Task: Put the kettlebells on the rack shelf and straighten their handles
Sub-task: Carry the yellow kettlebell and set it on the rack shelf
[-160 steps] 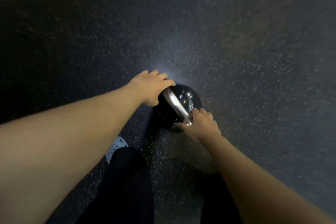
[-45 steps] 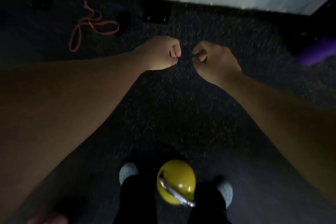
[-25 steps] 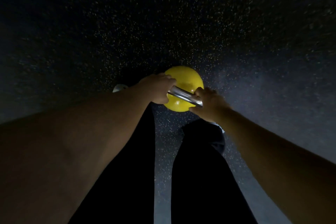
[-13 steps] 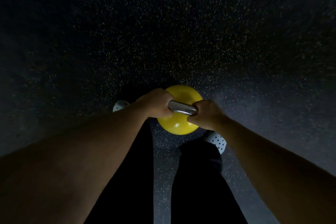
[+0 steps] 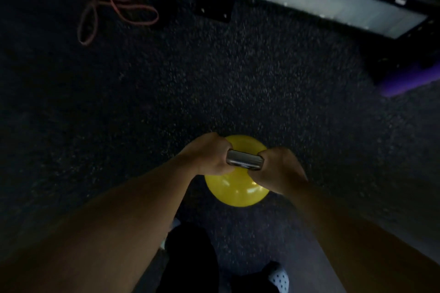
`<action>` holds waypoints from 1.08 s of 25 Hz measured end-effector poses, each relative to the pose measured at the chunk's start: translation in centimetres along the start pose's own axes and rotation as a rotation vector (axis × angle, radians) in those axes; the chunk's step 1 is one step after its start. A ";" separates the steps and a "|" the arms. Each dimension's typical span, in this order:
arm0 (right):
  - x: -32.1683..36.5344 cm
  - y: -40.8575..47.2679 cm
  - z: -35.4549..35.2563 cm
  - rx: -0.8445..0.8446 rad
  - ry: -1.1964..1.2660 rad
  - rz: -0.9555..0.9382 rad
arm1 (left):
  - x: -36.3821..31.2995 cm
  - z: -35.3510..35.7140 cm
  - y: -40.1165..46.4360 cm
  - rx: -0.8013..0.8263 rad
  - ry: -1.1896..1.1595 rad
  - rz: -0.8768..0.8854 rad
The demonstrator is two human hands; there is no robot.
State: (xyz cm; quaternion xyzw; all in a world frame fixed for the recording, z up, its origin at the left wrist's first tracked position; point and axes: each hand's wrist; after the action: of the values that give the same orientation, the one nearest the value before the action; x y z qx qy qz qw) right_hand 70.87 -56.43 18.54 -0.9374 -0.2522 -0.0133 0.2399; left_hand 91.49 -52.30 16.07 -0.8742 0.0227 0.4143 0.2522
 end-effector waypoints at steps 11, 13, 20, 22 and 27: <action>16.5 24.1 -16.6 -0.318 -0.041 -0.176 | 8.8 -32.0 4.0 -0.238 0.286 0.039; 18.4 27.8 -18.2 -0.303 -0.059 -0.194 | 10.4 -35.7 5.1 -0.235 0.356 0.019; 23.4 39.8 -25.6 -0.345 -0.170 -0.187 | 14.3 -48.9 9.9 -0.321 0.501 0.081; 24.2 43.1 -28.2 -0.367 -0.199 -0.193 | 14.8 -52.5 11.9 -0.369 0.532 0.118; 24.9 52.6 -35.4 -0.475 -0.228 -0.096 | 14.8 -63.5 18.9 -0.433 0.565 0.207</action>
State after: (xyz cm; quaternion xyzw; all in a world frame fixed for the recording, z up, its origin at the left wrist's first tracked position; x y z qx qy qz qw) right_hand 121.19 -100.79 30.15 -0.9498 -0.3117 0.0224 -0.0178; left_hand 141.78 -95.47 30.85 -0.9803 0.0914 0.1750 0.0020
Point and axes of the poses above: each hand's wrist, its own y-axis towards the middle knuckle, its own z-axis out of the palm, x = y × z, and after that the axes turned 14 degrees about -y, right-handed
